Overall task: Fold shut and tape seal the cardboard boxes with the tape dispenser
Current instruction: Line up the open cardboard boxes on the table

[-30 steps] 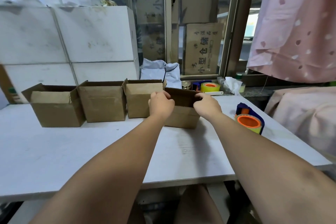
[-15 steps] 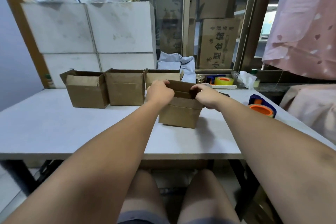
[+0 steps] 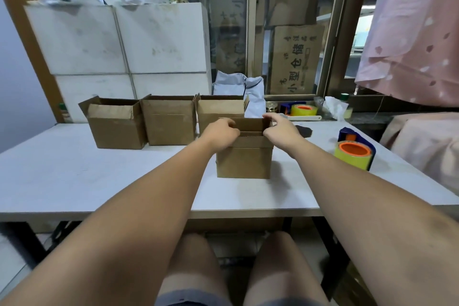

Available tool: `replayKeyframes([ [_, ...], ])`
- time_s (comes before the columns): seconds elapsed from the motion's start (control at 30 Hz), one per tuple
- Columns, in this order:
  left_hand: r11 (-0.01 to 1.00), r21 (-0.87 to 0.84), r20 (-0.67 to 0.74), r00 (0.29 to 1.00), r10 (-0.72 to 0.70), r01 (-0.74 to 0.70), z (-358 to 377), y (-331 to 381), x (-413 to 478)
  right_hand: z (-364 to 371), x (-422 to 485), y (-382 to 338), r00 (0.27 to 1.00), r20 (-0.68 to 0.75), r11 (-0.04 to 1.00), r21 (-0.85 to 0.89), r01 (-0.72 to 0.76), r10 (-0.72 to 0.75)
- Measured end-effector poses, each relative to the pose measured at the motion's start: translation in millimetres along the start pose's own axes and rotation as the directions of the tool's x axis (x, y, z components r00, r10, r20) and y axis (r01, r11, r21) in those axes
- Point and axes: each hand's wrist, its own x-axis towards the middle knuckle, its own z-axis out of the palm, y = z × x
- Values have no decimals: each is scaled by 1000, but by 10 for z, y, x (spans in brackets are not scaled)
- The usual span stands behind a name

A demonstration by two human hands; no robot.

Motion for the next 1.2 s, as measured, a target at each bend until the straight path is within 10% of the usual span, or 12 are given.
replayKeyframes([
  [0.4, 994, -67, 53, 995, 88, -84, 4, -43, 21, 150, -269, 206, 997, -64, 994, 103, 37, -30],
  [0.7, 752, -657, -53, 998, 20, -50, -28, -434, -76, 276, -231, 306, 993, -108, 999, 15, 44, -42],
  [1.2, 791, -612, -239, 952, -193, 7, 227, -501, -69, 363, -183, 325, 976, -219, 988, 150, 30, 4],
])
